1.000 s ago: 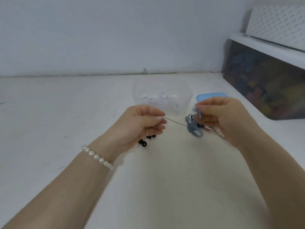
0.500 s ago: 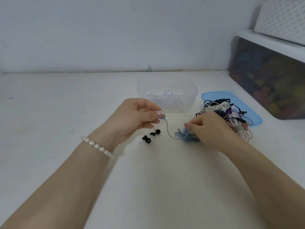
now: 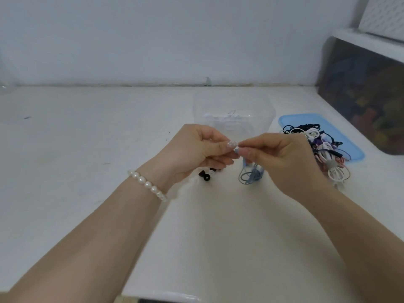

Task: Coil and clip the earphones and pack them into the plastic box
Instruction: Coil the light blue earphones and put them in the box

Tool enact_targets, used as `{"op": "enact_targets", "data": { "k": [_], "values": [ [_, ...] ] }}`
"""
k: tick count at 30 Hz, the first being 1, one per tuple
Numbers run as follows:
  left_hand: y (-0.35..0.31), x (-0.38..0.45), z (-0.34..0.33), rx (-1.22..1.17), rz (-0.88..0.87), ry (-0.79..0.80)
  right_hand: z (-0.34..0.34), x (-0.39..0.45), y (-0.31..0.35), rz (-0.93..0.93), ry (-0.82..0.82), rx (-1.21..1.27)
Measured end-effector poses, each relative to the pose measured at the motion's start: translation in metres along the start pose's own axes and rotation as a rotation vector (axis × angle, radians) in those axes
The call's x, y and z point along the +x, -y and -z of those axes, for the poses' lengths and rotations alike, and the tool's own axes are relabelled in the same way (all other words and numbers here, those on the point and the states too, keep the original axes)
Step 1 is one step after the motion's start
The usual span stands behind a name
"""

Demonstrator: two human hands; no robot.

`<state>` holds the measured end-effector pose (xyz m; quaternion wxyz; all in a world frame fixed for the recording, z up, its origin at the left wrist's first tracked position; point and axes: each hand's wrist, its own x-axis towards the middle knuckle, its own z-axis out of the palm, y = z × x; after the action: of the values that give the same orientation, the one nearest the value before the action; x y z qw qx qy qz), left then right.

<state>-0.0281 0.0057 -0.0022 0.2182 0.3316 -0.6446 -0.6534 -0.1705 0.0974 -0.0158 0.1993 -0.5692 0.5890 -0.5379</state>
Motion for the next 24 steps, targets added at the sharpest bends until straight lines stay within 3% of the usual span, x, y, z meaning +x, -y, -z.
{"op": "enact_targets", "data": {
  "k": [2,7,10,19,22,24],
  "values": [
    [-0.002,-0.002,0.006,0.063,-0.037,0.008,0.003,0.001,0.001,-0.055,-0.037,0.082],
    [0.001,-0.006,0.013,0.782,-0.139,0.091,0.013,0.004,0.0,-0.167,-0.105,0.213],
    [0.004,-0.008,0.009,0.925,-0.143,0.162,0.016,0.005,0.0,-0.18,-0.096,0.208],
    [0.01,-0.005,0.006,0.985,-0.196,0.173,0.017,0.006,0.001,-0.201,-0.083,0.148],
    [0.007,-0.003,0.01,0.863,-0.233,0.154,0.019,0.006,0.002,-0.204,-0.105,0.162],
    [0.003,-0.003,0.009,0.656,-0.254,0.096,0.02,0.006,0.004,-0.214,-0.115,0.211]
  ]
}}
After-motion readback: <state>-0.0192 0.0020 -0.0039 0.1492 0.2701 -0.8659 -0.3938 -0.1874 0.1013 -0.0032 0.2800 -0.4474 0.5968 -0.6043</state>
